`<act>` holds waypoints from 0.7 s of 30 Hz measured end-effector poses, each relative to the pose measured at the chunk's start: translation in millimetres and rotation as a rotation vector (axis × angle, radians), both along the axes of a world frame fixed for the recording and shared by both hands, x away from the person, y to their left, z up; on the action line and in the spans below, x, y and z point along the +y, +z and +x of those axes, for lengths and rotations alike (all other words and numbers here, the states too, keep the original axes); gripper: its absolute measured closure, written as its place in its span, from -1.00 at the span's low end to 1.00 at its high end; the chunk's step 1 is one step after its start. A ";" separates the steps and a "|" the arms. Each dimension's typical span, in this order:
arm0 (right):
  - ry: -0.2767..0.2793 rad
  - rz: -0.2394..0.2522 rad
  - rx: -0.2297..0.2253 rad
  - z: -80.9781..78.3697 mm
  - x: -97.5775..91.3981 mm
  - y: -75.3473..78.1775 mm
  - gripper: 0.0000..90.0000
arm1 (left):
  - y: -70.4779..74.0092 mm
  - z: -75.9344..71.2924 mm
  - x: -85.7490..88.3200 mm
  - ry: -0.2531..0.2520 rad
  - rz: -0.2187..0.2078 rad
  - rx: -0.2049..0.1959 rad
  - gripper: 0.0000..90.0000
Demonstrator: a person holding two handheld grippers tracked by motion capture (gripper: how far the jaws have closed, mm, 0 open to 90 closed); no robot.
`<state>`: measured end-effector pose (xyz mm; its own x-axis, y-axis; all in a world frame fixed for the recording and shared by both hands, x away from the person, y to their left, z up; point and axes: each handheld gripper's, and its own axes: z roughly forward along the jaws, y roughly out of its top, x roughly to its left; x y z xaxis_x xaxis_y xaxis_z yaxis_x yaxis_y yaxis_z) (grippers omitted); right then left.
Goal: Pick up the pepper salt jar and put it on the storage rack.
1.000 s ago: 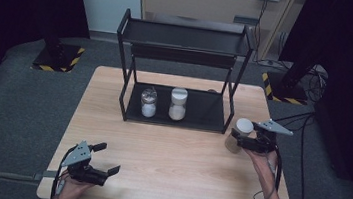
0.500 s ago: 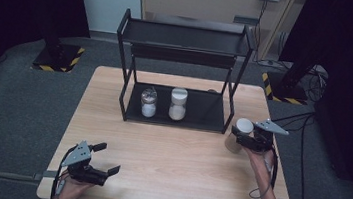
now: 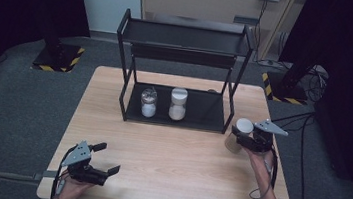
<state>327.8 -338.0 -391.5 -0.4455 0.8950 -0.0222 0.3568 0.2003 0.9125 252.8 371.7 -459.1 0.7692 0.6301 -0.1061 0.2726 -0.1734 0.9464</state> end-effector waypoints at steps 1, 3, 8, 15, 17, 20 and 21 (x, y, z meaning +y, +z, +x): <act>0.003 -0.001 -0.001 -0.3 0.3 0.5 -0.25 | 0.0 0.1 0.0 0.000 0.000 0.000 -0.98; 0.009 0.001 0.002 -0.4 -0.2 2.0 -0.25 | -0.1 0.1 0.0 -0.001 0.000 0.000 -0.98; 0.030 -0.011 -0.004 -2.8 1.1 7.0 -0.25 | -0.2 0.1 0.1 -0.001 -0.001 0.000 -0.98; 0.071 -0.021 -0.009 -6.3 4.4 18.0 -0.25 | -0.2 0.4 -0.2 -0.003 -0.001 0.001 -0.99; 0.086 -0.022 -0.009 -6.8 5.8 21.2 -0.25 | -0.2 0.4 -0.2 -0.003 -0.001 0.001 -0.99; 0.107 -0.021 -0.008 -7.1 8.1 25.8 -0.25 | -0.3 0.5 -0.1 -0.003 -0.002 0.002 -0.98; 0.115 -0.019 -0.008 -7.0 9.1 27.1 -0.25 | -0.4 0.6 0.0 -0.004 -0.003 0.002 -0.98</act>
<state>320.8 -328.9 -364.4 -0.5450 0.8374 -0.0426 0.3236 0.2570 0.9106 253.4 371.6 -459.5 0.7715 0.6268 -0.1094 0.2737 -0.1718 0.9464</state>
